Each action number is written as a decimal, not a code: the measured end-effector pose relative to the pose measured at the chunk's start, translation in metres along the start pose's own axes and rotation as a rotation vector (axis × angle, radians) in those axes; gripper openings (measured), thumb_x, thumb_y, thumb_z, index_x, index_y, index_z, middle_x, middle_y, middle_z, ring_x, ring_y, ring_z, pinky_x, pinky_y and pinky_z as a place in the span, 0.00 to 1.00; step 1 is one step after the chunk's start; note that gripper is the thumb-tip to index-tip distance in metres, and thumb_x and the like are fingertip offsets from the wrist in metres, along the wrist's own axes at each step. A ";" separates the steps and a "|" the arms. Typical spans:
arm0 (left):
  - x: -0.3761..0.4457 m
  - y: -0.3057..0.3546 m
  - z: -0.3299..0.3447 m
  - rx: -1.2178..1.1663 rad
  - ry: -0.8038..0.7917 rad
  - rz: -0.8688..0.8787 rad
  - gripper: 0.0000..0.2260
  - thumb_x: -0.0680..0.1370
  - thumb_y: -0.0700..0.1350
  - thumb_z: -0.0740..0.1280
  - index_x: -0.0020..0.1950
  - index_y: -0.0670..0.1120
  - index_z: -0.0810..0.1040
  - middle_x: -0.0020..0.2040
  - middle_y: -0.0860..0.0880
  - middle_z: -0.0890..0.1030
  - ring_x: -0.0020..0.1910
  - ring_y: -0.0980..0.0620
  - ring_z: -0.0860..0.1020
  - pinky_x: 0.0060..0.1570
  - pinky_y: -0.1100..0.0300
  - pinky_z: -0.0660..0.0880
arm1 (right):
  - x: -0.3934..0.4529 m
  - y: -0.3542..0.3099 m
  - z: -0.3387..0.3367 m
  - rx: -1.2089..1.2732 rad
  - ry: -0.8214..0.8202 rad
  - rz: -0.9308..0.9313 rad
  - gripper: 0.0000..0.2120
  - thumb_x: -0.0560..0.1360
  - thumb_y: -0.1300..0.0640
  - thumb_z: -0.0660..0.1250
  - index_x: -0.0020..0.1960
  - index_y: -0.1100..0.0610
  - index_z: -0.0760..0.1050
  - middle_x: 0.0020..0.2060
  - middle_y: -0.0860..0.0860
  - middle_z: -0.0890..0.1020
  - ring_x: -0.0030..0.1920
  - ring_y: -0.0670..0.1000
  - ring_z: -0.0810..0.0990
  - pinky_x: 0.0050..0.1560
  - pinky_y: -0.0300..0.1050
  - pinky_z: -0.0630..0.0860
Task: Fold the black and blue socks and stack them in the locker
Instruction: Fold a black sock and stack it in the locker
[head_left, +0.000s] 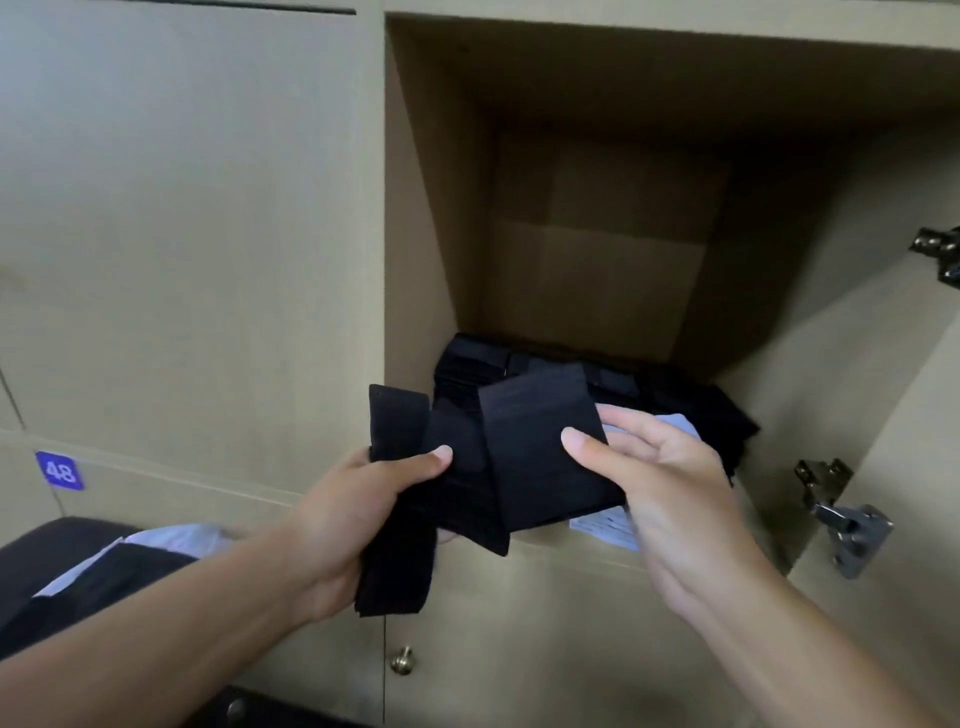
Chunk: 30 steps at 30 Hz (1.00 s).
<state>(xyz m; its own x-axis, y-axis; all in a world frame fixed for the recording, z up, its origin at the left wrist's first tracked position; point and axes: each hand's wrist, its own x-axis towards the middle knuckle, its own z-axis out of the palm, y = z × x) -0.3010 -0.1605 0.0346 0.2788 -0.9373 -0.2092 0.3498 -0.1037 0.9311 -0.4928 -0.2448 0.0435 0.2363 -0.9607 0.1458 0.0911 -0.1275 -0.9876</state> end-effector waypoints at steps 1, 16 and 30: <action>0.001 -0.002 -0.002 -0.005 0.006 -0.012 0.09 0.80 0.41 0.69 0.58 0.39 0.81 0.39 0.46 0.86 0.28 0.54 0.82 0.25 0.65 0.75 | 0.000 -0.001 0.000 -0.030 0.032 -0.071 0.12 0.72 0.63 0.76 0.54 0.52 0.83 0.44 0.45 0.88 0.46 0.43 0.86 0.48 0.33 0.79; 0.000 -0.006 -0.053 -0.173 -0.106 -0.220 0.14 0.73 0.51 0.71 0.42 0.41 0.89 0.42 0.42 0.85 0.31 0.48 0.82 0.33 0.58 0.82 | -0.007 0.003 0.017 -0.674 -0.371 -0.601 0.18 0.64 0.71 0.80 0.37 0.48 0.84 0.48 0.41 0.85 0.53 0.41 0.84 0.52 0.37 0.77; 0.002 -0.016 -0.054 -0.091 -0.034 -0.020 0.07 0.73 0.44 0.73 0.49 0.44 0.88 0.51 0.42 0.87 0.43 0.46 0.85 0.42 0.55 0.83 | -0.021 0.027 0.032 -0.294 -0.190 -0.164 0.32 0.61 0.44 0.78 0.64 0.36 0.74 0.63 0.36 0.78 0.66 0.35 0.74 0.64 0.38 0.75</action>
<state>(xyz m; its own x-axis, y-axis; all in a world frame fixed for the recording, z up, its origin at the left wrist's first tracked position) -0.2582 -0.1425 0.0035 0.2412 -0.9462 -0.2155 0.4353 -0.0930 0.8955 -0.4646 -0.2206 0.0157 0.4190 -0.8623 0.2844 -0.1324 -0.3679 -0.9204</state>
